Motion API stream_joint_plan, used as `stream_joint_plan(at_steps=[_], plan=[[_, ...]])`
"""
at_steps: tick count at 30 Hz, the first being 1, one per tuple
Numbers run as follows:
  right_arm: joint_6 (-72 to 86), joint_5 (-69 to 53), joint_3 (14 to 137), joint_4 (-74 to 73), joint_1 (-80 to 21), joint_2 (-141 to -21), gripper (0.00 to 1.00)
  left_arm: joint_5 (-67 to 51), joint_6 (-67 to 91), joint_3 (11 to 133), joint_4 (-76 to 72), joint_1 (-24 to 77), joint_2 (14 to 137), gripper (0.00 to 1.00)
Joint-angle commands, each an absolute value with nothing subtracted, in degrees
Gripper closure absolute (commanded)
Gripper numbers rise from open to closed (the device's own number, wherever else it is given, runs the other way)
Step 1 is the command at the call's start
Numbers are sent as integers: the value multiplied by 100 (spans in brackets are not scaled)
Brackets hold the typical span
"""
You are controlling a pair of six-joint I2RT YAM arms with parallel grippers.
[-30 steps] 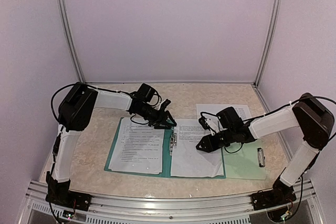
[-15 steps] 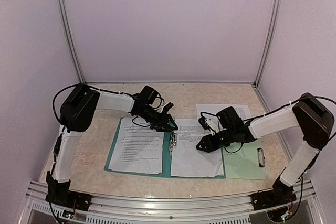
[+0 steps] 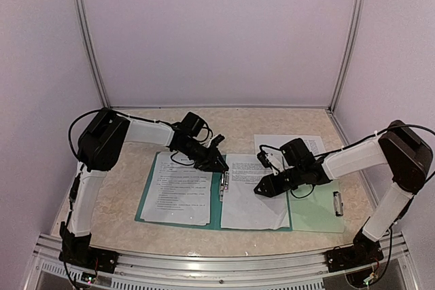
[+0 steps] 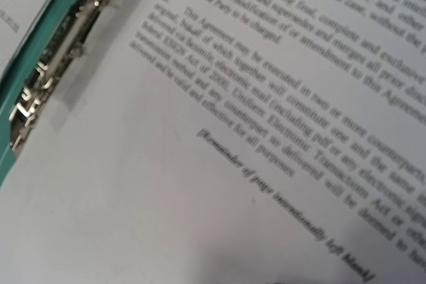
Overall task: Put the files into the folder
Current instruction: Close the spring clip on the folder.
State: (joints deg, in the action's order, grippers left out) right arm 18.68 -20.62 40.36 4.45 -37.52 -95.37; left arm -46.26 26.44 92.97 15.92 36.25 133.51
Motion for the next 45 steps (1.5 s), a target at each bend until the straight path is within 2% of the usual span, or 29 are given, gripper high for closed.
stream_joint_plan(at_steps=[1,12,24,45], plan=[[1834,-1950,3991,103,-3806,-9706,68,-4600,2514,9157,1635,3630,13162,84],[1829,-1898,4012,35,-3806,-9705,68,-4585,2479,8980,1572,3630,12866,91],[1827,-1863,4058,35,-3806,-9732,68,-4692,2472,8759,1397,3621,12683,95],[1872,-1758,4165,-217,-3806,-9856,69,-5005,2095,8142,947,3751,12323,89]])
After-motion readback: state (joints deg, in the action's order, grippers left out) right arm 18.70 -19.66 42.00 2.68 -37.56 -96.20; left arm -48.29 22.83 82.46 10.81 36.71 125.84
